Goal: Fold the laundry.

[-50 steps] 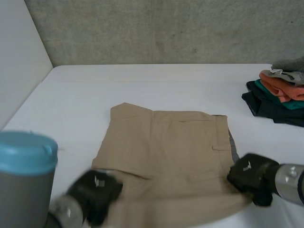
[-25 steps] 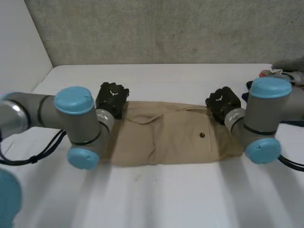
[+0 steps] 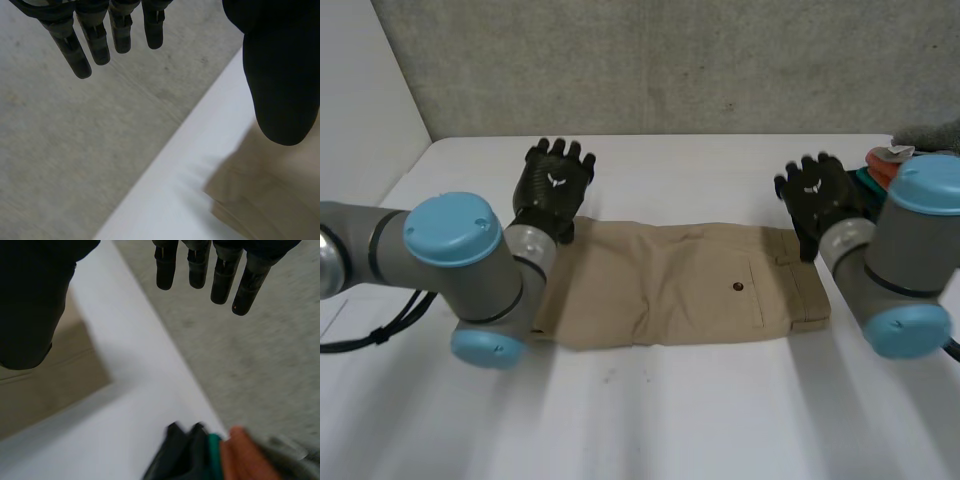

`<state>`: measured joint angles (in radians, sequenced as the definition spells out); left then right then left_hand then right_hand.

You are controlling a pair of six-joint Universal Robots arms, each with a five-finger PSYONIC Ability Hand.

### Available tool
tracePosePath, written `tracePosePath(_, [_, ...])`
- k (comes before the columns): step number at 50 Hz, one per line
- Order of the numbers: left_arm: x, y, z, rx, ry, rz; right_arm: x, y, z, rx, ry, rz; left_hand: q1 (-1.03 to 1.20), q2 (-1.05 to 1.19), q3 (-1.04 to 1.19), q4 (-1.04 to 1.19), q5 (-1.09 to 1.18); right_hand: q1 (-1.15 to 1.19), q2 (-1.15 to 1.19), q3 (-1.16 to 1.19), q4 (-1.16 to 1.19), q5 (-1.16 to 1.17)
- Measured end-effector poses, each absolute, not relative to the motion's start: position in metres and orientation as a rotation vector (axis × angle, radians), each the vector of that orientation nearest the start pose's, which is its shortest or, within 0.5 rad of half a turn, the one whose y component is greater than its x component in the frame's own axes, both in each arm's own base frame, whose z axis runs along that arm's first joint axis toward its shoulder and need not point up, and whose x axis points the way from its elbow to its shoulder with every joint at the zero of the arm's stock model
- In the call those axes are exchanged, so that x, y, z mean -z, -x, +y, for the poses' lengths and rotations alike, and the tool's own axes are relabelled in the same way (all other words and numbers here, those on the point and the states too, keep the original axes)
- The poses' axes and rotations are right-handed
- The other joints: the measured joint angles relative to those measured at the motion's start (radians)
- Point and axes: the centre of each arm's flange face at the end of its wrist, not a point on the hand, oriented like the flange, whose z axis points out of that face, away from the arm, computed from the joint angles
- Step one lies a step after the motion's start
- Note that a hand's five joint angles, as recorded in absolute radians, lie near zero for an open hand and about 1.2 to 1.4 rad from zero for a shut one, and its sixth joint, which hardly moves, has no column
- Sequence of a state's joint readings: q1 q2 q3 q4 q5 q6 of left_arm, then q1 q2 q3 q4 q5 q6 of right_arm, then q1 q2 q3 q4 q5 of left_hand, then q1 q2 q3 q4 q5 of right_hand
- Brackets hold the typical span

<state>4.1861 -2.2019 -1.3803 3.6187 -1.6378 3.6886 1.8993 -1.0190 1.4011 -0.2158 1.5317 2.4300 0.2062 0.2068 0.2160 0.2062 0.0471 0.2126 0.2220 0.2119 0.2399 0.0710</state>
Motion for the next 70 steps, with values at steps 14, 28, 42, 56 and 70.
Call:
tracePosePath(14, [-0.158, 0.302, -0.272, 2.053, -0.983, 2.265, -0.142, -0.228, -0.285, 1.659, 1.265, 2.339, 0.000, 0.000, 0.000, 0.000, 0.000, 0.211, 0.223, 0.243, 0.216, 0.188])
tracePosePath(28, [-0.164, 0.300, -0.267, 2.077, -0.958, 2.277, -0.115, -0.224, -0.310, 1.803, 1.233, 2.306, 0.000, 0.000, 0.000, 0.000, 0.000, 0.694, 0.955, 0.954, 0.949, 0.836])
tracePosePath(42, [-0.191, 0.290, -0.254, 2.144, -0.927, 2.230, -0.168, -0.185, -0.314, 1.982, 1.498, 2.316, 0.000, 0.000, 0.000, 0.000, 0.000, 0.732, 0.957, 0.959, 0.950, 0.874])
tracePosePath(56, [-0.208, 0.275, -0.252, 2.173, -0.855, 2.198, -0.182, -0.336, -0.225, 2.108, 2.102, 1.033, 0.000, 0.000, 0.000, 0.000, 0.000, 0.732, 0.957, 0.982, 0.950, 0.895])
tracePosePath(70, [-0.222, 0.248, -0.262, 2.189, -0.691, 2.211, -0.127, -0.401, -0.161, 1.918, 2.163, 0.687, 0.000, 0.000, 0.000, 0.000, 0.000, 0.366, 0.406, 0.438, 0.411, 0.418])
